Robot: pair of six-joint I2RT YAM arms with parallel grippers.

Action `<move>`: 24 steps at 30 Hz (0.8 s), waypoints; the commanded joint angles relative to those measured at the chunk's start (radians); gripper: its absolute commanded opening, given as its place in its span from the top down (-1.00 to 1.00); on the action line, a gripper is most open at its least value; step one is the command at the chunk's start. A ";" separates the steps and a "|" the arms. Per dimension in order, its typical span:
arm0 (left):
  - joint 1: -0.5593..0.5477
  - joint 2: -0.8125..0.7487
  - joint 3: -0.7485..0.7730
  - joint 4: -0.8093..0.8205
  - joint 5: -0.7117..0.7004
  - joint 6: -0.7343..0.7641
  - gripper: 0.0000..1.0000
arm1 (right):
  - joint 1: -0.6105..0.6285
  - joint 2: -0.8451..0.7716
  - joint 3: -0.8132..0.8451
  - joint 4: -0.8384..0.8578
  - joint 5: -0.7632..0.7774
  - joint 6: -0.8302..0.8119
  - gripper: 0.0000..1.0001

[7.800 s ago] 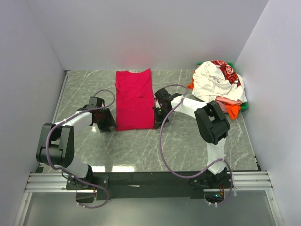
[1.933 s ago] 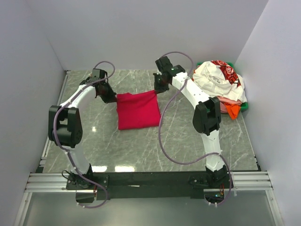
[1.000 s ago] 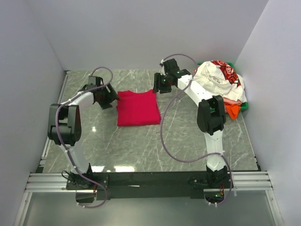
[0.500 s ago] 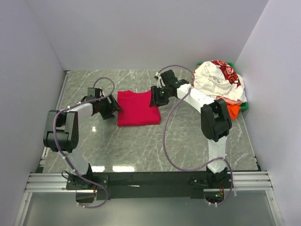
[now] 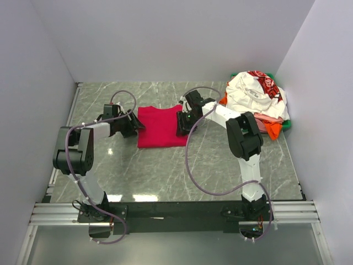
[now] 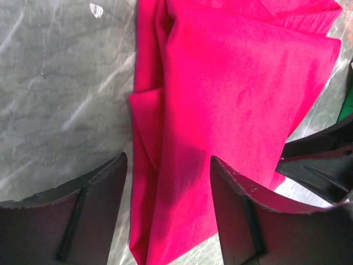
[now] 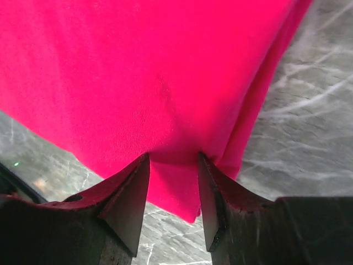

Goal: Fold and stack the t-shirts
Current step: Fold the tshirt, then neatly place the folded tshirt to the corner

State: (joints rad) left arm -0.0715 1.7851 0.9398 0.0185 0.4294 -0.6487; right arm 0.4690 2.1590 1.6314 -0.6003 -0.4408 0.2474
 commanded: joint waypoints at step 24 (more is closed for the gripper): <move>-0.171 0.230 0.089 -0.105 -0.224 -0.019 0.99 | 0.005 0.032 0.028 -0.095 0.048 -0.034 0.06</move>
State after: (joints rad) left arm -0.2203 1.9293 1.0233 0.1680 0.3309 -0.7055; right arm 0.4690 2.1696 1.6379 -0.6380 -0.4339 0.2367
